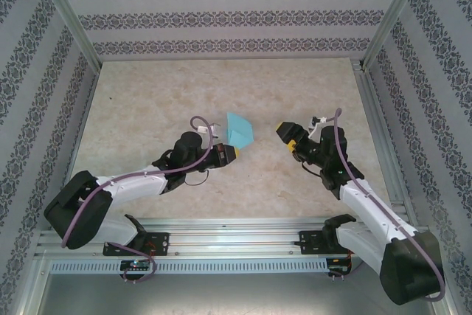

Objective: Fold a paper plane with a square sheet of paper (fold left side to right side)
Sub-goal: Turn over the paper at the center of the table.

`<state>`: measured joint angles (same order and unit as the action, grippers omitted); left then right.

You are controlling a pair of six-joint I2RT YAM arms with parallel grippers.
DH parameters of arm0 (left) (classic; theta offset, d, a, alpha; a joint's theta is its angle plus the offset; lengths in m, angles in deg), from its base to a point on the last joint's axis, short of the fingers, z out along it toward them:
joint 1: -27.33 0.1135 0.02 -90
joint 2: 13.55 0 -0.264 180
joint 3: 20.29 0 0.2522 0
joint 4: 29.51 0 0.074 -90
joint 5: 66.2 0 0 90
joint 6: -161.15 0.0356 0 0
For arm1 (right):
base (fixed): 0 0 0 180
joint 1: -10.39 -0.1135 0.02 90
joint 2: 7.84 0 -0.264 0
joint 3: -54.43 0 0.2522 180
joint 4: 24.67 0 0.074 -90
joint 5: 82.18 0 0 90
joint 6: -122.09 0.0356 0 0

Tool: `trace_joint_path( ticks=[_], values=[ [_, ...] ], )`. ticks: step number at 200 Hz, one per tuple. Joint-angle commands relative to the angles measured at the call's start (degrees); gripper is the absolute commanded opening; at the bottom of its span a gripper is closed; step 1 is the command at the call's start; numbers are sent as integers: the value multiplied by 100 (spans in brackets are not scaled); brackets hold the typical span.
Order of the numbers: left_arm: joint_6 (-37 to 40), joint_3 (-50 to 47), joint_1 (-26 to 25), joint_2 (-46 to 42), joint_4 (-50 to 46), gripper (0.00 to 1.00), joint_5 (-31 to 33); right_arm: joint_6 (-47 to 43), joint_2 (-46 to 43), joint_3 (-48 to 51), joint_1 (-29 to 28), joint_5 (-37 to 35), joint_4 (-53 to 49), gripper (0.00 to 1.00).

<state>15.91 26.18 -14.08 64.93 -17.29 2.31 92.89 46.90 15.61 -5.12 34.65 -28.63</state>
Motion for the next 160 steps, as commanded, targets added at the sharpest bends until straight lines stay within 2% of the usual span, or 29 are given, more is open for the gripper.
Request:
trace_joint_path(
  ticks=[1, 65, 86, 121, 142, 160],
  values=[
    [-556, -59, 103, -205, 1002, 0, -310, 595, 282, 115, -142, 423, 1660, 82],
    [-704, -47, 124, -467, 1162, 0, -426, 1619, 1766, -30, -676, 419, 3272, 76],
    [-691, -37, 124, -530, 1125, 0, -477, 1781, 2079, -237, -773, 445, 3633, 71],
    [-665, -84, 125, -553, 1008, 0, -505, 1889, 2269, -474, -848, 482, 3688, 55],
    [-654, -131, 125, -533, 978, 0, -479, 1926, 2278, -474, -849, 486, 3696, 39],
    [-669, -162, 129, -501, 981, 0, -487, 1872, 2273, -474, -832, 499, 3587, 21]
  ],
)
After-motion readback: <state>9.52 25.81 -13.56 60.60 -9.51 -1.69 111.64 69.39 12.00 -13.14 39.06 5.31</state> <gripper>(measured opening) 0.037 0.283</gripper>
